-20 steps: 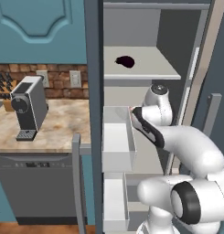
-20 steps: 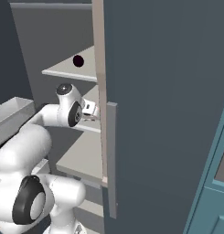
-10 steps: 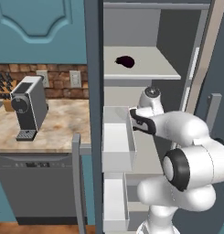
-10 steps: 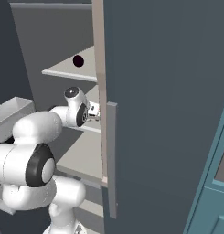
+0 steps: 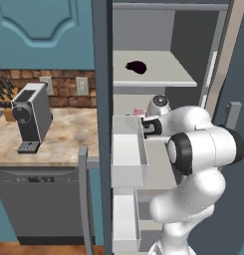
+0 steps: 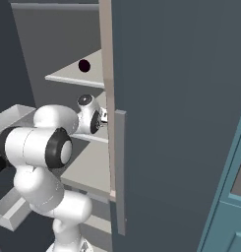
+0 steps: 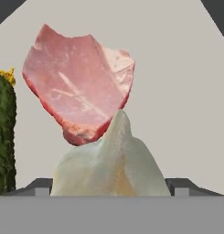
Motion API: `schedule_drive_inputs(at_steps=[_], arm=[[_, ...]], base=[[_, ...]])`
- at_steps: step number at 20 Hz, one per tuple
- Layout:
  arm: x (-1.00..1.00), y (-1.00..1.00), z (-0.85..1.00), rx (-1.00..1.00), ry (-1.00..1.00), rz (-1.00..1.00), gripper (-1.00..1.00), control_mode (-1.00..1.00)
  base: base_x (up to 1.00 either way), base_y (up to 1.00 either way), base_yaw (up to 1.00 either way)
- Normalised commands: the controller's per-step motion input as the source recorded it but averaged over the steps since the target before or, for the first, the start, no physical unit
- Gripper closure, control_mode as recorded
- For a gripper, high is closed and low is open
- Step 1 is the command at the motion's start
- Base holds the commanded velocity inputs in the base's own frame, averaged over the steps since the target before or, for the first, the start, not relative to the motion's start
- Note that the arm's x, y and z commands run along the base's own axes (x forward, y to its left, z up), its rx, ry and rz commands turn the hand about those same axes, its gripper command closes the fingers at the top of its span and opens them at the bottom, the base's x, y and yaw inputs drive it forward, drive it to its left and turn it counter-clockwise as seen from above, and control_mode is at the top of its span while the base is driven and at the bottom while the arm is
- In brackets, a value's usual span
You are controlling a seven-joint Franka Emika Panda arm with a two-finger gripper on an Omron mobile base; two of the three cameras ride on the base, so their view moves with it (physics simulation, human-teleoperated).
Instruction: Take the eggplant and garlic from the highest rack and move them to the second highest rack where the steak and cucumber are located, to maximize freezer space. Close the freezer door after rearranging.
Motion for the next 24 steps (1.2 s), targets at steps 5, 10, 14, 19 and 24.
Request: schedule_drive_inputs(at_steps=[5, 10, 14, 19, 24], arm=[[0.58, -0.02, -0.32, 0.06, 0.00, 0.00, 1.00, -1.00], [0.27, 0.00, -0.41, 0.00, 0.00, 0.00, -1.00, -1.00], [0.00, 0.00, -0.19, 0.00, 0.00, 0.00, -1.00, -1.00], [-0.23, 0.06, -0.04, 0.00, -0.02, 0.00, -1.00, -1.00], [-0.45, 0.04, 0.00, 0.00, -0.10, 0.00, -1.00, -1.00]], base=[[0.00, 0.00, 0.00], [0.00, 0.00, 0.00], [0.00, 0.00, 0.00], [0.00, 0.00, 0.00], [0.00, 0.00, 0.00]])
